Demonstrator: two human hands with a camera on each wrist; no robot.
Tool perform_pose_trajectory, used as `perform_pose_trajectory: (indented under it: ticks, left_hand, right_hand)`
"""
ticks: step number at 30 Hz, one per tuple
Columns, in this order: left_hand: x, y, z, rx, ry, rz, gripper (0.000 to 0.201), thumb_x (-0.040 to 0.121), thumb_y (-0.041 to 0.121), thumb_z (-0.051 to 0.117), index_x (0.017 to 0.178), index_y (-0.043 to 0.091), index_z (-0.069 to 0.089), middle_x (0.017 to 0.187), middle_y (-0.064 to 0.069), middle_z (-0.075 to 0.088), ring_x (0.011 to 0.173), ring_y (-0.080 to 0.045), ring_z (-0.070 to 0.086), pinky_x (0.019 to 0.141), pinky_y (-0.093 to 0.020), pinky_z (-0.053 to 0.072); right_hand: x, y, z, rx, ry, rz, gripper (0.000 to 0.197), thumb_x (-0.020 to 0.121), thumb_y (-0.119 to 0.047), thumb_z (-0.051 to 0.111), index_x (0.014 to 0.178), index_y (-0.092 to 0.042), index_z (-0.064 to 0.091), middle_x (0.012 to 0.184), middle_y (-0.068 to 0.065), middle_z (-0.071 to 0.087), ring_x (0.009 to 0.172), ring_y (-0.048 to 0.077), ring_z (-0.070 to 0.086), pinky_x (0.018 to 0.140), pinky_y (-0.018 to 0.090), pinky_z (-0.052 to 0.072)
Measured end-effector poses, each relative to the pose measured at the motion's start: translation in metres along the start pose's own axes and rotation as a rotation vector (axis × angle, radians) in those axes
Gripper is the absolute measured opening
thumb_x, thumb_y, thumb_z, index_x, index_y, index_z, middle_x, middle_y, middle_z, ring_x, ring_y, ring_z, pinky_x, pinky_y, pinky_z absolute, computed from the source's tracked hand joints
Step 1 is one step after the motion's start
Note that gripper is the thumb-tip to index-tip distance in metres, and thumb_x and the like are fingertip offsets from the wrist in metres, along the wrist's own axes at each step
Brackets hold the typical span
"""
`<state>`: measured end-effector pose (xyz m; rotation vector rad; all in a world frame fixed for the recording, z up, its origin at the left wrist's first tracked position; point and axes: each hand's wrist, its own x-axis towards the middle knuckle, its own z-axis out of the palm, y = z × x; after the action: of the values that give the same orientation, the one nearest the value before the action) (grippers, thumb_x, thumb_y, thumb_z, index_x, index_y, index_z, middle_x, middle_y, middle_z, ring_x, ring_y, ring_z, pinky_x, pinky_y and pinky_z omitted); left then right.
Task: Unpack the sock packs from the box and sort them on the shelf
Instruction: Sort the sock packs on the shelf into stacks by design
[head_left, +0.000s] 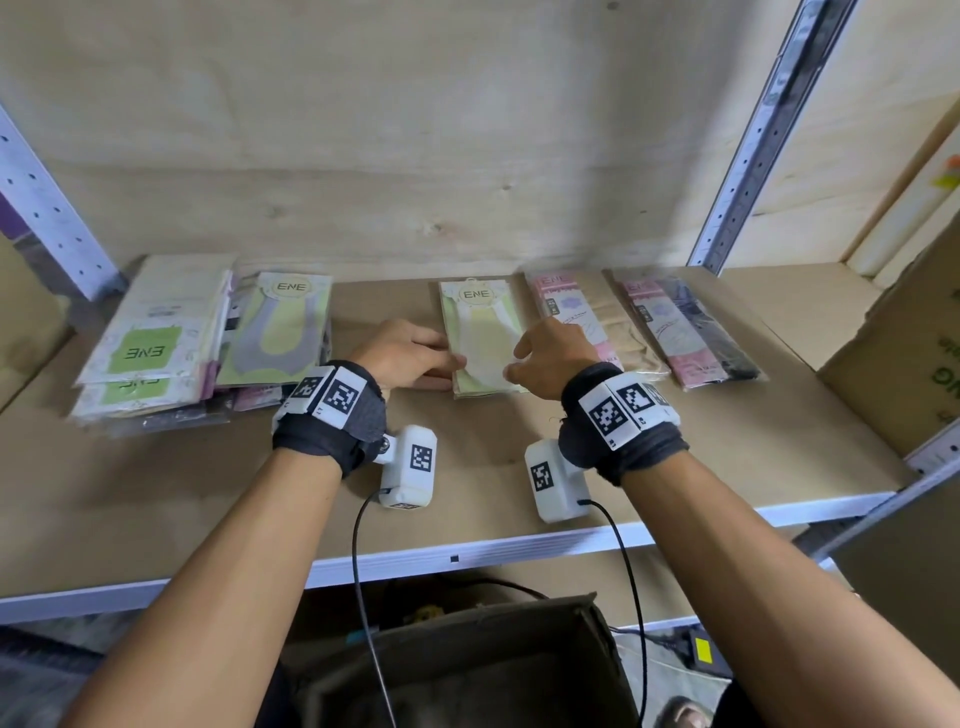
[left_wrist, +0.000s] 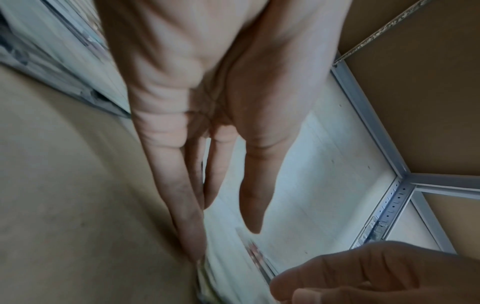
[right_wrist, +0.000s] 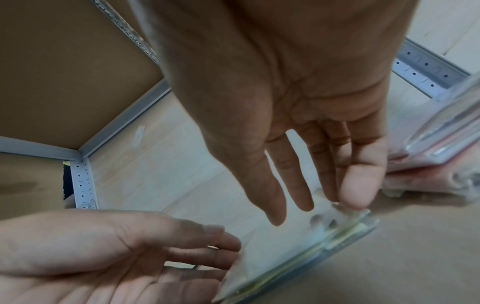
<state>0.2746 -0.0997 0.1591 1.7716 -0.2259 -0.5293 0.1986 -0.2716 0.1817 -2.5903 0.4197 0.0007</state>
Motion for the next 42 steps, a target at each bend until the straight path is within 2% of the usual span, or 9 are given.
perform_pose_trajectory:
  ticks: [4,9,16,20,23,29,34,38,42]
  left_hand:
    - [-0.007,0.001,-0.016,0.038,0.173,0.043,0.049,0.089,0.01,0.075,0.133,0.0,0.057,0.124,-0.014,0.063,0.105,-0.023,0.068,0.074,-0.024,0.062]
    - [-0.026,-0.001,-0.064,0.06,0.34,0.173,0.009,0.091,0.025,0.072,0.098,0.018,0.074,0.093,-0.007,0.078,0.082,-0.019,0.076,0.072,-0.026,0.061]
    - [-0.057,-0.012,-0.126,0.02,0.654,0.268,0.013,0.092,0.028,0.069,0.08,0.023,0.071,0.067,0.002,0.074,0.052,-0.009,0.065,0.053,-0.017,0.055]
    - [-0.069,-0.018,-0.148,-0.001,0.692,0.291,0.017,0.092,0.025,0.07,0.076,0.018,0.071,0.064,-0.001,0.071,0.05,-0.01,0.061,0.049,-0.019,0.052]
    - [-0.074,-0.024,-0.162,-0.003,0.711,0.279,0.018,0.092,0.023,0.068,0.075,0.017,0.07,0.065,-0.002,0.071,0.056,-0.017,0.062,0.057,-0.025,0.053]
    - [-0.074,-0.027,-0.168,-0.009,0.707,0.272,0.017,0.091,0.028,0.069,0.078,0.017,0.071,0.065,0.001,0.073,0.054,-0.014,0.065,0.055,-0.025,0.053]
    - [-0.075,-0.026,-0.163,-0.015,0.698,0.25,0.016,0.091,0.026,0.069,0.078,0.017,0.071,0.064,0.001,0.073,0.053,-0.012,0.063,0.05,-0.023,0.052]
    - [-0.074,-0.027,-0.151,0.029,0.655,0.234,0.013,0.093,0.022,0.068,0.082,0.014,0.07,0.071,-0.004,0.073,0.047,-0.006,0.061,0.047,-0.02,0.052]
    - [-0.07,-0.029,-0.134,0.027,0.579,0.213,0.008,0.093,0.019,0.068,0.086,0.016,0.07,0.075,-0.005,0.073,0.049,-0.009,0.064,0.045,-0.019,0.051]
  right_hand:
    - [-0.001,-0.002,-0.001,0.027,0.088,-0.146,0.026,0.091,-0.021,0.065,0.114,-0.01,0.07,0.117,0.006,0.066,0.112,0.023,0.059,0.086,0.027,0.045]
    - [-0.008,-0.022,0.008,0.183,0.026,-0.197,0.01,0.09,-0.02,0.062,0.087,-0.021,0.072,0.086,0.0,0.075,0.081,0.017,0.069,0.076,0.028,0.056]
    - [0.001,-0.089,0.042,0.339,-0.161,-0.206,0.013,0.094,-0.012,0.057,0.089,-0.01,0.069,0.082,0.012,0.076,0.059,0.018,0.068,0.05,0.022,0.054]
    - [0.019,-0.133,0.071,0.396,-0.277,-0.151,0.016,0.095,-0.014,0.058,0.083,-0.005,0.063,0.095,0.023,0.075,0.077,0.033,0.072,0.083,0.046,0.061]
    - [0.037,-0.161,0.093,0.325,-0.3,-0.127,0.033,0.094,-0.036,0.064,0.077,-0.008,0.058,0.089,0.019,0.068,0.083,0.033,0.065,0.088,0.046,0.056]
    - [0.063,-0.174,0.115,0.202,-0.318,-0.018,0.086,0.066,-0.052,0.086,0.126,-0.006,0.045,0.125,0.015,0.06,0.114,0.035,0.062,0.097,0.053,0.05]
    - [0.069,-0.159,0.103,0.206,-0.346,-0.002,0.071,0.066,-0.039,0.09,0.12,-0.002,0.059,0.11,0.02,0.068,0.101,0.036,0.067,0.091,0.05,0.055]
    - [0.056,-0.135,0.082,0.274,-0.351,-0.043,0.032,0.078,-0.022,0.083,0.09,-0.007,0.057,0.073,0.009,0.059,0.056,0.021,0.052,0.055,0.029,0.043]
    - [0.034,-0.102,0.058,0.399,-0.339,-0.057,0.029,0.084,-0.012,0.077,0.098,-0.01,0.051,0.076,0.01,0.054,0.053,0.017,0.044,0.049,0.028,0.038]
